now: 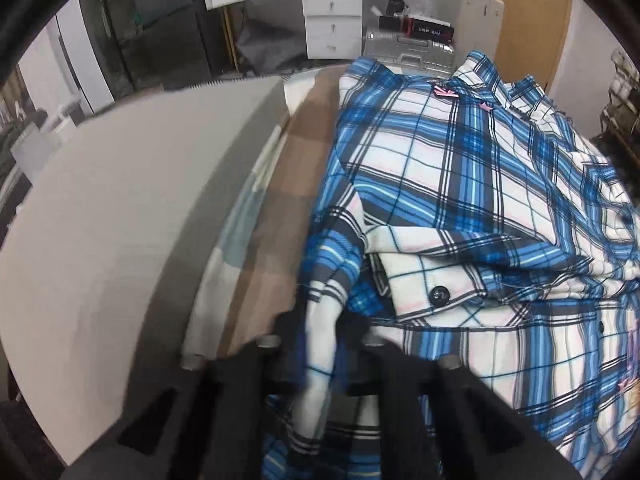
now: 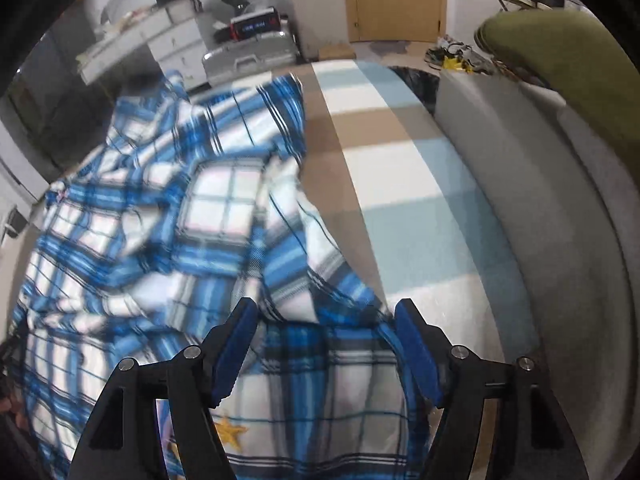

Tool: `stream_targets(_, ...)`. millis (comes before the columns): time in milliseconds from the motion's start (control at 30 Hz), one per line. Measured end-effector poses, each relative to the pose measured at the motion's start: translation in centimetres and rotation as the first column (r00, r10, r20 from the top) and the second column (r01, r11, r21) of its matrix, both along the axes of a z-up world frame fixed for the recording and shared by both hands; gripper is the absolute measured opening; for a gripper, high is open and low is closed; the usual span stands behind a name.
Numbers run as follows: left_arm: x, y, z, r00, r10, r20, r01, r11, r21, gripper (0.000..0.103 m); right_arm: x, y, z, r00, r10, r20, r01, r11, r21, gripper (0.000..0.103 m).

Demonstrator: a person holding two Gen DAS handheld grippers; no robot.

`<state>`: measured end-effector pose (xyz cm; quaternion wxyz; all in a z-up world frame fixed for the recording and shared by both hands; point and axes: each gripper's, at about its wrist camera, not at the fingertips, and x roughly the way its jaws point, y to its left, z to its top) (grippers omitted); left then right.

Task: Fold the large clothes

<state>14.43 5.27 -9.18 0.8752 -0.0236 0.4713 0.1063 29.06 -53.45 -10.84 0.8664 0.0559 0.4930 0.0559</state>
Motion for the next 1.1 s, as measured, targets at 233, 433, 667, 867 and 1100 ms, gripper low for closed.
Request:
stream_targets(233,-1.9,0.1,0.2,1.000,-0.020,0.015,0.020,1.000,-0.012,0.000,-0.5,-0.4,-0.4,0.999,0.025,0.046,-0.023,0.999,-0.046,0.018)
stream_targets(433,-3.8,0.0,0.3,1.000,-0.026,0.013,0.026,0.999,-0.030,0.000,-1.1,0.0,-0.4,0.998,0.050,0.034,-0.047,0.996,-0.080,0.010)
stream_targets(667,-4.8,1.2,1.2,1.000,-0.006,0.025,0.009,0.992,-0.122,0.000,-1.1,-0.8,0.5,0.999,0.026,0.033,-0.023,0.997,-0.069,0.033)
stream_targets(867,-3.8,1.1,6.1,0.993,-0.007,0.114,0.033,0.973,-0.229,0.052,-1.5,-0.5,4.9,0.994,0.044,0.101,-0.054,0.993,0.106,0.067)
stream_targets(1100,-2.9,-0.5,11.7,0.970,-0.072,0.231,0.134,0.955,-0.265,0.053,-1.6,1.3,10.4,0.980,0.097,0.174,-0.133,0.969,0.210,0.076)
